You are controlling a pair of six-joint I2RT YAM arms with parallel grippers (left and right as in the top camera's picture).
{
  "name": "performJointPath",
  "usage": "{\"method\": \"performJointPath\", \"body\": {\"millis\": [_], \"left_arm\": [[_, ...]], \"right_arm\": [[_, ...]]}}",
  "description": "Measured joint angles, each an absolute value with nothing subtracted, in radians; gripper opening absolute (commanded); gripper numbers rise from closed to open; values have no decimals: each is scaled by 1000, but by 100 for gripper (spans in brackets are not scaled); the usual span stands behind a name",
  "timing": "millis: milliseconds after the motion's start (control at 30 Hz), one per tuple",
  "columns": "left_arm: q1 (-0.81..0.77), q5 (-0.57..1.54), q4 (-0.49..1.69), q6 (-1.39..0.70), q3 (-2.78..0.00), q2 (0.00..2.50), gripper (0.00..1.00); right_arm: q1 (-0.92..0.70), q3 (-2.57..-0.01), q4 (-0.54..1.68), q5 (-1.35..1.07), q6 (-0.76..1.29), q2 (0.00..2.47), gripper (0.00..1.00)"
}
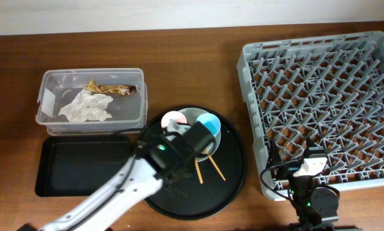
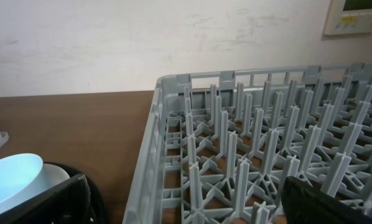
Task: Sort waste into correct bins and load items into the dishwasher rack
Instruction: 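Carry the yellow bowl left and tip its shells onto the black tray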
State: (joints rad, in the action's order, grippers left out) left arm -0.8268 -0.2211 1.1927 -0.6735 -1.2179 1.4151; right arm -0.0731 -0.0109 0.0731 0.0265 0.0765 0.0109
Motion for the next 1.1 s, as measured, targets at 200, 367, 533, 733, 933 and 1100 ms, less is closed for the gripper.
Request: {"method": "performJointPath", "body": {"millis": [200, 367, 533, 733, 933, 1100], "left_arm": [[-410, -150, 1231, -542, -1271, 1288, 0], [-20, 44, 1209, -365, -1268, 1288, 0], [265, 332, 1057, -201, -1122, 1285, 0], [492, 699, 879, -65, -923, 1285, 0], [623, 936, 744, -46, -815, 1285, 0], [649, 1053, 736, -14, -803, 1298, 0]], "right_arm": [[-73, -11, 73, 27, 76, 11, 99], [-73, -11, 73, 27, 76, 11, 99], [-73, -11, 73, 26, 76, 11, 99], [-73, -11, 73, 27, 76, 11, 99], [-73, -11, 73, 27, 76, 11, 99], [-73, -11, 73, 27, 76, 11, 99]]}}
